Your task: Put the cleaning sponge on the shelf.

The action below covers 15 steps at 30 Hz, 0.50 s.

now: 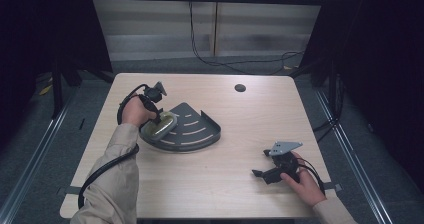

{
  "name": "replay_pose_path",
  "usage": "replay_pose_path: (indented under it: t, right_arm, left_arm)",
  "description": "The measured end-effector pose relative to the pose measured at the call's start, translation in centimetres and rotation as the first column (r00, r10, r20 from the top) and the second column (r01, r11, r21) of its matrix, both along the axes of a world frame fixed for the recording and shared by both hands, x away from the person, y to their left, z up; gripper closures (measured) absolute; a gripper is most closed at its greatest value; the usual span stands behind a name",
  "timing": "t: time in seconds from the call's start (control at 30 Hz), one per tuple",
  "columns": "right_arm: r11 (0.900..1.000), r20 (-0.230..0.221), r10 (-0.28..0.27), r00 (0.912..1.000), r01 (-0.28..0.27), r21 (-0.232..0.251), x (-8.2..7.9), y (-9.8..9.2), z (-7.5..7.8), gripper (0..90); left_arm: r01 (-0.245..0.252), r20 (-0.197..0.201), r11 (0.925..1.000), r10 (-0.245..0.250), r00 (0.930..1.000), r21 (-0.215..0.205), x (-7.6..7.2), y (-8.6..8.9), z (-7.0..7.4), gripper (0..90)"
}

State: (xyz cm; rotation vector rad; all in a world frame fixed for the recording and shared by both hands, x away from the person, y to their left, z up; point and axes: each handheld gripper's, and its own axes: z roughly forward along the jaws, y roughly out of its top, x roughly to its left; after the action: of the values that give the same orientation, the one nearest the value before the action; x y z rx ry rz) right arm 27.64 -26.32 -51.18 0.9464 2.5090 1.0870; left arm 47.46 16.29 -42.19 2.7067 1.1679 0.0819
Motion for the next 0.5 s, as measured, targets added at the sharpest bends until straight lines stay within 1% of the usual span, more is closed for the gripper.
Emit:
replay_pose_path:
  t: [0.27,0.33,0.37,0.5]
  right_arm:
    - [1.000,0.000,0.000,1.0000,0.000,0.000,0.00,0.00,0.00,10.6]
    - [1.000,0.000,0.000,1.0000,0.000,0.000,0.00,0.00,0.00,10.6]
    - [1.000,0.000,0.000,1.0000,0.000,0.000,0.00,0.00,0.00,10.6]
    - [1.000,0.000,0.000,1.0000,0.000,0.000,0.00,0.00,0.00,10.6]
  left_arm:
    - [-0.015,-0.010,0.9999,0.014,0.9998,-0.007,-0.07,0.07,-0.03,69.6]
    - [-0.018,-0.016,0.9998,0.018,0.9997,0.001,-0.07,0.11,0.00,69.3]
    - [-0.022,-0.023,0.9997,0.022,0.9995,0.001,-0.10,0.13,-0.02,68.9]
    - [-0.033,-0.031,0.9994,0.033,0.9990,0.003,-0.11,0.16,-0.04,67.0]
